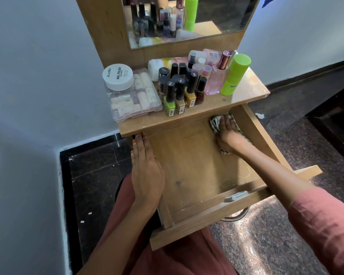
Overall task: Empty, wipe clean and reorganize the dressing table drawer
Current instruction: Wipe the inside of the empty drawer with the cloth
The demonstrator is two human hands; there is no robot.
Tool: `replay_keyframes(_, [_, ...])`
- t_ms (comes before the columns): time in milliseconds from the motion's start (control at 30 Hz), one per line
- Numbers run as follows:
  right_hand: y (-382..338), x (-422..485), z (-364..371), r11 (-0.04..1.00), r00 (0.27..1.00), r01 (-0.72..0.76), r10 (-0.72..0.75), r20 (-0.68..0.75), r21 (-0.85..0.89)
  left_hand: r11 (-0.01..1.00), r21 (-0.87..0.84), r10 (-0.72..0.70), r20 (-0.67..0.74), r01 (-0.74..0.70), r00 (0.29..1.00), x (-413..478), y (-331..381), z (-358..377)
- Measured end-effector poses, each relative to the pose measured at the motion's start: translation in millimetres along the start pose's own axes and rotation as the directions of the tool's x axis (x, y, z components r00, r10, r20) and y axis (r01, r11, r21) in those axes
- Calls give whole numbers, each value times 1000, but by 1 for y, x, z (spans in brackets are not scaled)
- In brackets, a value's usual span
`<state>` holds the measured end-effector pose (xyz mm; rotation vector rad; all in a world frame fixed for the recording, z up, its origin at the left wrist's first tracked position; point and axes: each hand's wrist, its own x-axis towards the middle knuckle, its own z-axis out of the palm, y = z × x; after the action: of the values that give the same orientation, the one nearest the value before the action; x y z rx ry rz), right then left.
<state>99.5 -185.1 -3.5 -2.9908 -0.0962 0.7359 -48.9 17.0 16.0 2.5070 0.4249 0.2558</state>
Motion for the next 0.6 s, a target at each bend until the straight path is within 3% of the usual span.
replay_keyframes(167, [-5, 0, -8, 998, 999, 48, -48, -3, 44, 1000, -1, -5, -9, 5, 1000, 0, -2, 1])
replay_keyframes(600, [-7, -9, 13, 988, 994, -67, 79, -80, 142, 1000, -24, 12, -23, -13, 1000, 0, -5, 0])
